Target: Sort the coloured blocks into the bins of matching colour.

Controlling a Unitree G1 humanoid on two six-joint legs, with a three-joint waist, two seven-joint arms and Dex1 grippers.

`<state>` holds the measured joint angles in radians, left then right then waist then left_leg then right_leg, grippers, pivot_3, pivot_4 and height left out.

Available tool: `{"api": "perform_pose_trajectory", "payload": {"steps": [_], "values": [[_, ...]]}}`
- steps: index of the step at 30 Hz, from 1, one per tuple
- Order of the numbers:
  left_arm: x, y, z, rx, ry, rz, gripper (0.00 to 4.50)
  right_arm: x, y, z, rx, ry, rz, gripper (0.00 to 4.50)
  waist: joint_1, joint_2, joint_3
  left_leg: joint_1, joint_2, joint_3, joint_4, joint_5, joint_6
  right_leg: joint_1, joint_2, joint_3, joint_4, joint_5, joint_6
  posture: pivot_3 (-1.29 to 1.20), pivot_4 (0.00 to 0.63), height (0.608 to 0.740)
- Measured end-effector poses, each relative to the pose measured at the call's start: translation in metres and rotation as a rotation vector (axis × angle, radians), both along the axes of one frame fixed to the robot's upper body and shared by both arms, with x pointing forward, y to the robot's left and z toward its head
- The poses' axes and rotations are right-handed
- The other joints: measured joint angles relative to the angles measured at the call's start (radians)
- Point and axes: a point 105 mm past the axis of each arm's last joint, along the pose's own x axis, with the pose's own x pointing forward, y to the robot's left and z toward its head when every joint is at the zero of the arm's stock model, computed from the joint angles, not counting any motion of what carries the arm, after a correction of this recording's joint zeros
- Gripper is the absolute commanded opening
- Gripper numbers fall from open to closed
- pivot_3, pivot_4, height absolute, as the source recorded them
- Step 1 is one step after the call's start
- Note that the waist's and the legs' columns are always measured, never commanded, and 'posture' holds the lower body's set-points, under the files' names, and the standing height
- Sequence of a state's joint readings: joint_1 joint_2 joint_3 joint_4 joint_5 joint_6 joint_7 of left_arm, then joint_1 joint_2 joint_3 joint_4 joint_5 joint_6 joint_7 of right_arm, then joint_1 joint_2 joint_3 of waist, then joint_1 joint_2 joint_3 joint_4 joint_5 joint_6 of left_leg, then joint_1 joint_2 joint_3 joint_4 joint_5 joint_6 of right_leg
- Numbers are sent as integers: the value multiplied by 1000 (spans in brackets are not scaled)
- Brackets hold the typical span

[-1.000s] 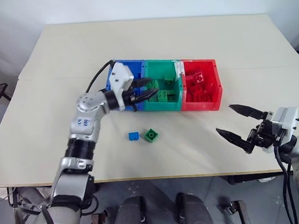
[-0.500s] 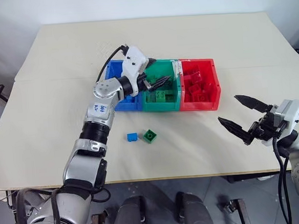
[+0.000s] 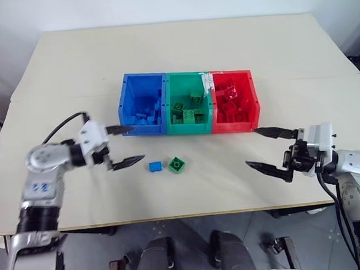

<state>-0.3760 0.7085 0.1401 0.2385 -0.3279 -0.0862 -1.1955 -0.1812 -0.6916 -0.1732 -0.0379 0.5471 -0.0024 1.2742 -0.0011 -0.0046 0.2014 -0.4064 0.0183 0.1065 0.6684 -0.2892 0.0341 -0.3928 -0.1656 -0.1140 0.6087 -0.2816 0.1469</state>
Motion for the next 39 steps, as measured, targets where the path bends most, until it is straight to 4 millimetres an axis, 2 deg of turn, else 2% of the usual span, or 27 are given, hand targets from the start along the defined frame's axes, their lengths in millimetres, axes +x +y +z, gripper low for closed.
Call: {"api": "perform_pose_trajectory", "payload": {"steps": [4, 8, 10, 14, 16, 18, 21, 24, 27, 30, 34, 37, 39], "values": [[-20, 37, -16, 35, 65, 93, 4479, -4, 4, -5, -40, 12, 74, 4500, 3, 0, 0, 0, 0, 0, 0, -1, 0, 0, -1, 0, 0, 0, 0, 0, 150, 740], [-31, 49, -22, 41, 86, 130, 4479, -3, 4, -10, -67, 26, 113, 4500, -1, 0, 0, 0, 0, 0, -1, -2, -1, 0, -2, 0, 1, 0, 0, 0, 150, 740], [-36, 46, -23, 42, 94, 124, 4479, -2, 2, -13, -77, 37, 110, 4500, -2, 0, 0, 0, 0, 0, -1, -2, -1, -1, -2, -1, 1, 0, 0, 0, 150, 740], [-40, 14, -11, 60, 67, 54, 4479, -1, 0, -13, -93, 38, 116, 4500, 1, 0, 0, 0, 0, 0, -1, -2, -1, 0, -2, -1, 1, 0, 0, 0, 150, 740], [-41, -11, -13, 94, 104, 16, 4479, -1, -2, -13, -103, 42, 112, 4500, 1, 0, 0, 0, -1, 0, -1, -2, -1, 0, -2, 0, 1, 0, 0, 0, 150, 740], [-36, -33, -17, 86, 152, 18, 4479, -2, -7, -15, -116, 51, 95, 4500, 3, 0, 0, 0, -1, 0, -1, -2, -1, 0, -1, 0, 2, 0, 0, 0, 150, 740], [-27, -66, -12, 35, 161, 31, 4479, -6, -12, -17, -118, 58, 66, 4500, 5, 0, 0, 0, -1, 0, -1, -2, -1, 0, -1, 0, 2, 0, 0, 0, 150, 740], [-23, -83, -12, 56, 171, 55, 4479, -12, -19, -21, -136, 77, 42, 4500, 3, 0, 0, 1, -2, 0, -1, -2, -1, 0, -1, 0, 2, 0, 0, 0, 150, 740], [-23, -103, -21, 60, 228, 65, 4479, -16, -22, -19, -139, 65, 17, 4500, 2, 0, 0, 1, -2, 1, -1, -2, -1, 0, 0, 0, 1, 0, 0, 0, 150, 740], [-27, -116, -33, 88, 299, 69, 4479, -21, -22, -17, -137, 52, 9, 4500, 4, 0, 0, 1, -2, 0, -1, -2, -1, 0, 0, 0, 1, 0, 0, 0, 150, 740], [-21, -120, -35, 100, 324, 123, 4479, -26, -21, -19, -133, 60, -3, 4500, 8, 0, 0, 1, -1, 1, 0, -1, 0, 1, 0, 1, 0, 0, 0, 0, 150, 740], [-21, -125, -40, 128, 346, 129, 3897, -26, -20, -18, -132, 59, -9, 4500, 13, 0, 0, 1, -1, 1, 0, -1, 0, 1, 0, 2, 0, 0, 0, 0, 150, 740], [-22, -125, -44, 142, 364, 138, 3303, -26, -18, -16, -132, 51, -11, 4500, 17, 0, 0, 1, -1, 1, 0, -1, 0, 1, 0, 2, 0, 0, 0, 0, 150, 740]]}}
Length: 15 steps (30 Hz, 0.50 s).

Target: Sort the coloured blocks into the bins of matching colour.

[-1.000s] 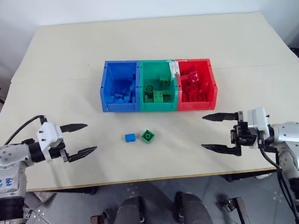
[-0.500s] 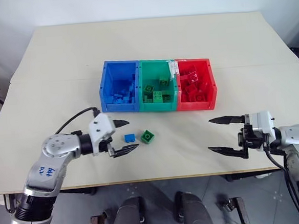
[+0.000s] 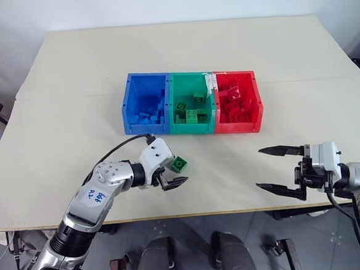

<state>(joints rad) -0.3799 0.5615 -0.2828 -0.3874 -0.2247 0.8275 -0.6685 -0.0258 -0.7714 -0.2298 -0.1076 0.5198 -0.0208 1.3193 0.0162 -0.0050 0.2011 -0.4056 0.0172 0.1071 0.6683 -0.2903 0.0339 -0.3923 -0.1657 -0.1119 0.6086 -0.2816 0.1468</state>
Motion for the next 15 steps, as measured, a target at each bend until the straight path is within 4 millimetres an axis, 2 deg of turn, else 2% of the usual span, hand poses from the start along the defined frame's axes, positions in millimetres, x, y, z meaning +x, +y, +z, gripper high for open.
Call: {"api": "perform_pose_trajectory", "payload": {"steps": [6, 9, 15], "values": [[1, 1, 0, 3, -7, 9, 1502, 1, 1, 1, 4, -7, -10, 4500, 7, 0, 0, 0, 0, 0, 0, 0, 0, 0, 0, 0, -1, 0, 0, 0, 150, 740], [3, -2, 6, -30, -53, -13, 1462, 1, 2, 0, 8, -5, -10, 4500, 9, 0, 0, 0, 0, 0, 0, 0, 0, 0, 0, 0, -1, 0, 0, 0, 150, 740], [2, -9, 34, -191, -191, -121, 1462, 2, 2, -1, 18, -4, -23, 4500, 8, 0, 0, 0, 0, 0, 0, 0, 0, 0, 0, 0, -2, 0, 0, 0, 150, 740]]}}
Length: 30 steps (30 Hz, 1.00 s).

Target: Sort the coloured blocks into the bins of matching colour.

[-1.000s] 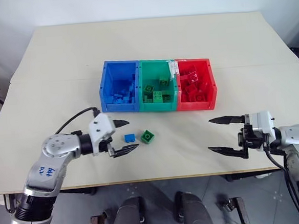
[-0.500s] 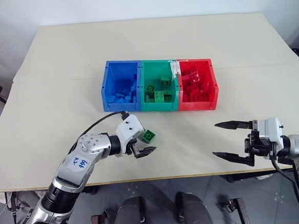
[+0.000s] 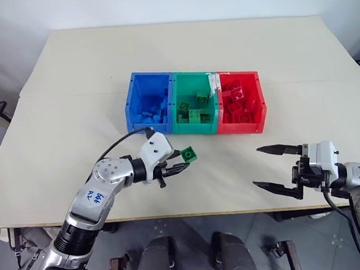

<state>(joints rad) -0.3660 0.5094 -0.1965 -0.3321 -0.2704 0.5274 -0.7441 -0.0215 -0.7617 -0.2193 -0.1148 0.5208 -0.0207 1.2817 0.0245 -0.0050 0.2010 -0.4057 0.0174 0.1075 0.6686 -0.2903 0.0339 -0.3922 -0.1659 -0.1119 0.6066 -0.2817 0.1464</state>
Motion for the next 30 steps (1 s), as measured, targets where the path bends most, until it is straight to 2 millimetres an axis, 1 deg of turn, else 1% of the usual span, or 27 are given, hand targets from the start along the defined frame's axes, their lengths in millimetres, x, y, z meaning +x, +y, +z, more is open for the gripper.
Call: {"api": "perform_pose_trajectory", "payload": {"steps": [2, 4, 5, 6, 7, 8, 9, 11, 14, 17, 19, 22, 24, 26, 29, 30], "values": [[2, -2, 9, -35, -45, -32, 1462, 0, -2, 1, 22, -5, -29, 4500, 1, 0, 0, 0, 0, 0, 0, 0, 0, 0, 0, 0, 0, 0, 0, 0, 150, 740], [13, -2, 18, -58, -78, -26, 1462, 2, -3, 5, 62, -20, -69, 4500, 5, 0, 0, 0, -1, -1, 2, 0, 0, 0, 0, 0, 0, 0, 0, 0, 150, 740], [25, -3, 27, -66, -111, -20, 1462, 3, -5, 9, 94, -30, -105, 4500, 7, 0, 0, -1, -1, -1, 3, 0, 1, 1, 0, 0, 0, 0, 0, 0, 150, 740], [29, -4, 31, -71, -128, -15, 1462, 4, -6, 11, 108, -38, -119, 4500, 7, 0, 0, -1, -1, -1, 4, 0, 1, 1, 0, 0, -1, 0, 0, 0, 150, 740], [37, -7, 39, -78, -155, -14, 1462, 5, -9, 14, 135, -45, -154, 4500, 8, 0, 0, -1, -1, -1, 4, 1, 1, 1, -1, 0, -1, 0, 0, 0, 150, 740], [51, -12, 50, -85, -188, 0, 1462, 8, -12, 18, 172, -61, -202, 4500, 11, 0, 0, -1, -2, -1, 6, 0, 1, 2, -1, 0, -1, 0, 0, 0, 150, 740], [58, -14, 55, -90, -203, 11, 1462, 9, -13, 20, 189, -73, -221, 4500, 10, 0, 0, -1, -2, 0, 6, 0, 2, 1, -1, 0, -1, 0, 0, 0, 150, 740], [78, -22, 67, -98, -230, 50, 1462, 13, -17, 25, 241, -95, -284, 4500, 10, 0, 0, -1, -3, 0, 6, 0, 2, 2, 0, 0, 0, 0, 0, 0, 150, 740], [103, -35, 73, -94, -227, 105, 1462, 16, -22, 29, 297, -117, -359, 4500, 9, 0, 0, -1, -5, 0, 6, 0, 2, 1, 0, -1, 2, 0, 0, 0, 150, 740], [116, -36, 68, -73, -216, 145, 1462, 15, -23, 29, 308, -121, -383, 4500, 0, 0, 0, -1, -5, 1, 3, 0, 2, 0, 0, -1, 2, 0, 1, 0, 150, 740], [119, -37, 63, -66, -201, 152, 2203, 13, -22, 29, 306, -123, -389, 4500, -3, 0, 0, -1, -5, 2, 0, 1, 2, -1, 1, -1, 2, 0, 1, 0, 150, 740], [119, -34, 62, -65, -205, 154, 3119, 14, -21, 30, 307, -127, -391, 4500, -2, -1, 0, -1, -4, 2, 0, 1, 1, -2, 1, -1, 1, 0, 1, 0, 150, 740], [115, -28, 67, -59, -237, 142, 3753, 14, -18, 32, 308, -134, -377, 4500, -3, 0, 0, -1, -4, 2, 0, 1, 1, -1, 1, -1, 1, 0, 1, 0, 150, 740], [106, -21, 73, -67, -269, 117, 4357, 17, -14, 38, 312, -151, -355, 4500, -4, 0, 0, -1, -4, 2, 0, 1, 1, -1, 1, -1, 1, 0, 1, 0, 150, 740], [88, -4, 72, -87, -270, 74, 4357, 21, -1, 42, 310, -157, -281, 4500, -8, 0, 0, -1, -3, 2, 0, 1, 1, -1, 1, 0, 3, 0, 1, 0, 150, 740], [80, 9, 68, -78, -270, 66, 4357, 23, 5, 42, 305, -148, -241, 4500, -14, 0, 0, 0, -2, 2, 0, 1, 1, -1, 1, 0, 2, 0, 1, 0, 150, 740]]}}
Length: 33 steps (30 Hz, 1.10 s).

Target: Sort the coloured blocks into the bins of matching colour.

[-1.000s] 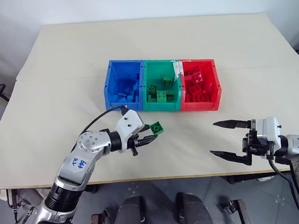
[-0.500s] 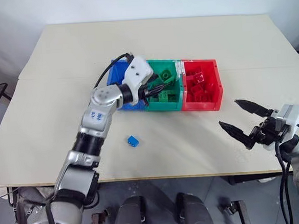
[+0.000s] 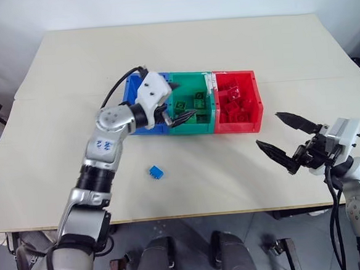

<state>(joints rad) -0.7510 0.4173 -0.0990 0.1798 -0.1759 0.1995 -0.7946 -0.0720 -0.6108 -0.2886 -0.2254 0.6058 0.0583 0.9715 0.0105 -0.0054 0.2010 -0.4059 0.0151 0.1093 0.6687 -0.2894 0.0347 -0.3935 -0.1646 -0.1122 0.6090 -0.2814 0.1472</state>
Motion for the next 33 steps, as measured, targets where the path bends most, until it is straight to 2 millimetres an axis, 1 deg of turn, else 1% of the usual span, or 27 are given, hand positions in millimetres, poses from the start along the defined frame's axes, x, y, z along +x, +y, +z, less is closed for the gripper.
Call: {"api": "perform_pose_trajectory", "payload": {"steps": [1, 3, 5, 7, 10, 11, 12, 13, 15, 18, 21, 25, 29, 33], "values": [[-6, 11, -6, 17, 13, -3, 4357, 0, 3, -1, -13, 6, 28, 4500, -3, 0, 0, 0, 1, 0, 0, 0, 0, 0, 0, 0, 1, 0, 0, 0, 150, 740], [-23, 44, -26, 73, 49, 11, 4357, 2, 13, -3, -50, 24, 112, 4500, -15, 0, 0, 1, 1, 0, -1, 0, 0, 0, 0, 0, 1, 0, 0, 0, 150, 740], [-35, 70, -41, 76, 98, 43, 4357, 4, 19, -7, -87, 43, 177, 4500, -15, 0, 0, 1, 3, -1, -1, 0, 0, 0, 0, 0, 1, 0, 0, 0, 150, 740], [-47, 93, -50, 78, 112, 76, 4357, 5, 26, -11, -124, 56, 248, 4500, -13, 0, 0, 0, 4, -1, -1, 0, 0, 0, -1, 0, 0, 0, 0, 0, 150, 740], [-71, 131, -56, 59, 106, 132, 4357, 4, 37, -19, -184, 71, 355, 4500, -10, 0, 0, 0, 3, -1, -1, -1, 0, 0, -2, -1, 0, 0, 0, 0, 150, 740], [-80, 140, -59, 51, 110, 141, 4357, 4, 39, -20, -199, 77, 382, 4500, -11, 0, 0, 0, 4, -1, -1, -1, 0, 0, -2, -1, -1, 0, 0, 0, 150, 740], [-94, 152, -64, 51, 130, 150, 4357, 4, 42, -20, -211, 78, 417, 4500, -15, 0, 0, 0, 4, 0, -1, -2, 0, 0, -2, -1, -1, 0, 0, 0, 150, 740], [-102, 158, -67, 50, 149, 152, 4357, 4, 41, -21, -218, 82, 427, 4500, -16, 0, 0, 1, 4, 0, -1, -3, 0, 0, -2, -1, -1, 0, 0, 0, 150, 740], [-117, 168, -66, 34, 165, 163, 4436, 4, 44, -21, -235, 85, 472, 4500, -12, 0, 0, 0, 4, -1, -1, -3, -1, 0, -2, -2, -1, 0, 0, 0, 150, 740], [-125, 178, -64, 50, 162, 185, 4436, 4, 44, -21, -252, 83, 504, 4500, -7, 0, 0, 1, 4, -2, -1, -4, -1, 0, -3, -2, -2, 0, -1, 0, 150, 740], [-128, 178, -65, 62, 158, 174, 4436, 5, 41, -26, -259, 103, 508, 4500, -10, 0, 0, 1, 4, -1, -1, -4, -2, 0, -3, -2, -2, 0, -1, 0, 150, 740], [-128, 158, -71, 138, 161, 51, 4436, 4, 37, -28, -275, 115, 510, 4500, -12, 0, 0, 1, 4, 0, -2, -4, -2, -1, -3, -2, 1, 0, -1, 0, 150, 740], [-111, 126, -63, 278, 61, -130, 4436, 1, 28, -33, -317, 138, 491, 4500, -6, 0, 0, 0, 3, 0, -1, -4, -1, 0, -3, -2, 0, 0, -1, 0, 150, 740], [-86, 100, -64, 400, 10, -274, 4436, -6, 15, -41, -322, 180, 444, 4500, -8, 0, 0, 0, 0, 2, -1, -4, -1, -1, -2, -3, 0, 0, -1, 0, 150, 740]]}}
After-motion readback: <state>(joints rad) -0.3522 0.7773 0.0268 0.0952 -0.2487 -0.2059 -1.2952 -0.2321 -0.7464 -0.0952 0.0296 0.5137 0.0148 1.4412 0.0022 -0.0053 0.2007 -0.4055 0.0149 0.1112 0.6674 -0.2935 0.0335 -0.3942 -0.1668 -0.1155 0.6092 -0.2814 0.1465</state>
